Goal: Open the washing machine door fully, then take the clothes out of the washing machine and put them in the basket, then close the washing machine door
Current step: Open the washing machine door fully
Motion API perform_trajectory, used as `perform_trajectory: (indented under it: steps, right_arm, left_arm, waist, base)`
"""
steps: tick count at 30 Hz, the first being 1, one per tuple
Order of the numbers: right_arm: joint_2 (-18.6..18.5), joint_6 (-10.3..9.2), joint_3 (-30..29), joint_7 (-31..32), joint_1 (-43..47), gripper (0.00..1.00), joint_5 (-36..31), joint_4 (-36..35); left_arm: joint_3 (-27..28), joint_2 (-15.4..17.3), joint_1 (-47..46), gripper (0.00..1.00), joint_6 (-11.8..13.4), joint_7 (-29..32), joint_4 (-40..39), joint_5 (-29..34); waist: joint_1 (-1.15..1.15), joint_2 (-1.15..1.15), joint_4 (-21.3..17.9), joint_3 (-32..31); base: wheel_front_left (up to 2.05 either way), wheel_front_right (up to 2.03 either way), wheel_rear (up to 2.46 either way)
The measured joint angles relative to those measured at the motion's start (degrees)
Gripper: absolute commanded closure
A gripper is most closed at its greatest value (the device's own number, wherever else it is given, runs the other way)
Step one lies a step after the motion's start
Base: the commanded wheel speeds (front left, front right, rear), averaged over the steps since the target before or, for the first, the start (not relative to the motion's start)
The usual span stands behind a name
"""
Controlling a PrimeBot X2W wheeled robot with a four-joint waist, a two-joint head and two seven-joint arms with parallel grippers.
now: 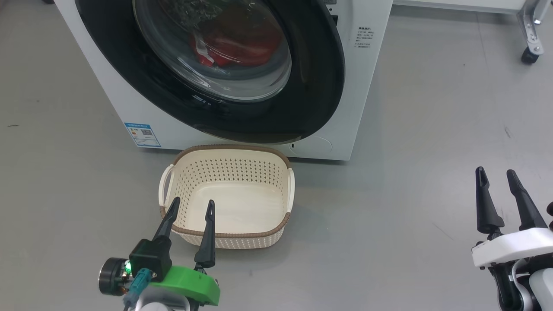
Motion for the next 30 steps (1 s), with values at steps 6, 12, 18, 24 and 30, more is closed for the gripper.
perform_trajectory:
  steps: [6,12,18,24,30]
  right_arm:
    - [0.1,-0.07,-0.5,-0.1,0.6,0.0,-0.7,-1.3]
    - [0.6,-0.08,-0.6,-0.1,1.4,0.0,-0.8,-2.1]
    - [1.0,-0.08,-0.8,-0.1,2.2,0.0,-1.3,-2.6]
    - [1.0,-0.08,-1.0,-0.1,2.5,0.0,-1.4,-2.8]
    - [1.2,-0.08,-1.0,-0.2,2.7,0.0,-1.8,-3.1]
  left_arm:
    - [-0.1,0.0,0.1,0.0,0.0,0.0,-0.2,0.0]
    - [-0.4,0.0,0.3,0.0,0.0,0.0,-0.3,0.0]
    - [-0.4,0.0,0.3,0.0,0.0,0.0,-0.3,0.5]
    - [-0.4,0.0,0.4,0.0,0.0,0.0,-0.3,0.8]
    - [-0.4,0.0,0.4,0.0,0.0,0.0,-0.3,0.8]
  waist:
    - [0.0,0.0,-0.1,-0.1]
    - [0.0,0.0,0.0,-0.2]
    - [0.0,0.0,0.1,-0.2]
    - [0.0,0.0,0.2,-0.2]
    - [0.0,0.0,0.2,-0.2]
  base:
    - [0.0,0.0,0.0]
    - [0.0,0.0,0.0]
    - [0.0,0.0,0.0]
    - [0.0,0.0,0.0]
    - [0.0,0.0,0.0]
